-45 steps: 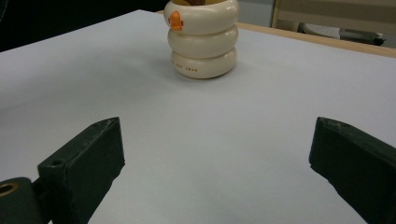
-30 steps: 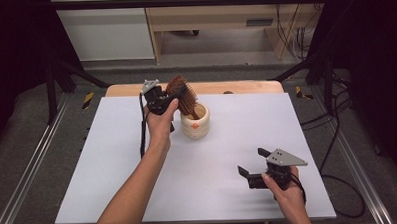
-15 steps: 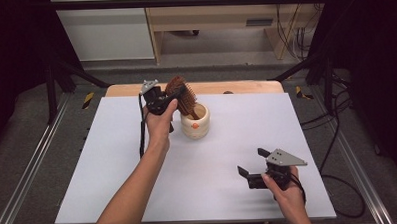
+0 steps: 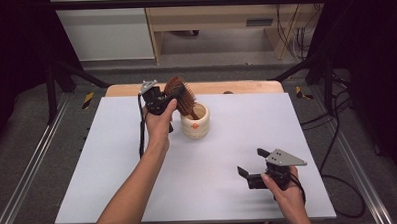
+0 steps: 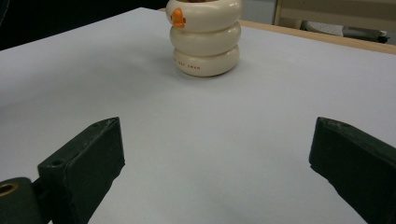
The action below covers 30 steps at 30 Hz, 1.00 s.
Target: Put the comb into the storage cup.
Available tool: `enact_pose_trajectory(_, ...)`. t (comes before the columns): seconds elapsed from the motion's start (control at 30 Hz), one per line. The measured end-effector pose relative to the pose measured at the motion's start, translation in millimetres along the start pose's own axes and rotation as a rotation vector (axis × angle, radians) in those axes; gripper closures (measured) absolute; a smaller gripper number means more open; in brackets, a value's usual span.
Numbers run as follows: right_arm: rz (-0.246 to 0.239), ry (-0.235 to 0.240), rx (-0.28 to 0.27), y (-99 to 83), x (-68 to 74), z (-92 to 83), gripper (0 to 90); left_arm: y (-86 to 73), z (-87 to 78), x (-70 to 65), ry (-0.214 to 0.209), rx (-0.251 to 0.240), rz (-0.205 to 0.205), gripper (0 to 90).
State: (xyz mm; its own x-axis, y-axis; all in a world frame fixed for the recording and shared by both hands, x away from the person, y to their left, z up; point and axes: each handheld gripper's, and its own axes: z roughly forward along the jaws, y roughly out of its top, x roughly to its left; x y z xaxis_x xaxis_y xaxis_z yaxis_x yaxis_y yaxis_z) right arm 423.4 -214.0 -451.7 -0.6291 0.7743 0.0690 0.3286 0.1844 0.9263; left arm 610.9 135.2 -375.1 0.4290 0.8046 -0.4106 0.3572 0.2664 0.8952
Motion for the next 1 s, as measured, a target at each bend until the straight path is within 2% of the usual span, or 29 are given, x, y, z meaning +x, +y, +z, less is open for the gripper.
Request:
enact_pose_trajectory(0.3,0.001,0.002,0.005,-0.4,0.4,0.8,3.7,0.1,0.0,2.7,0.003,0.002,-0.01,44.7)
enact_pose_trajectory(1.0,0.002,0.008,0.009,-0.7,1.1,1.4,3.7,-1.6,0.3,2.2,0.009,-0.007,-0.005,43.4)
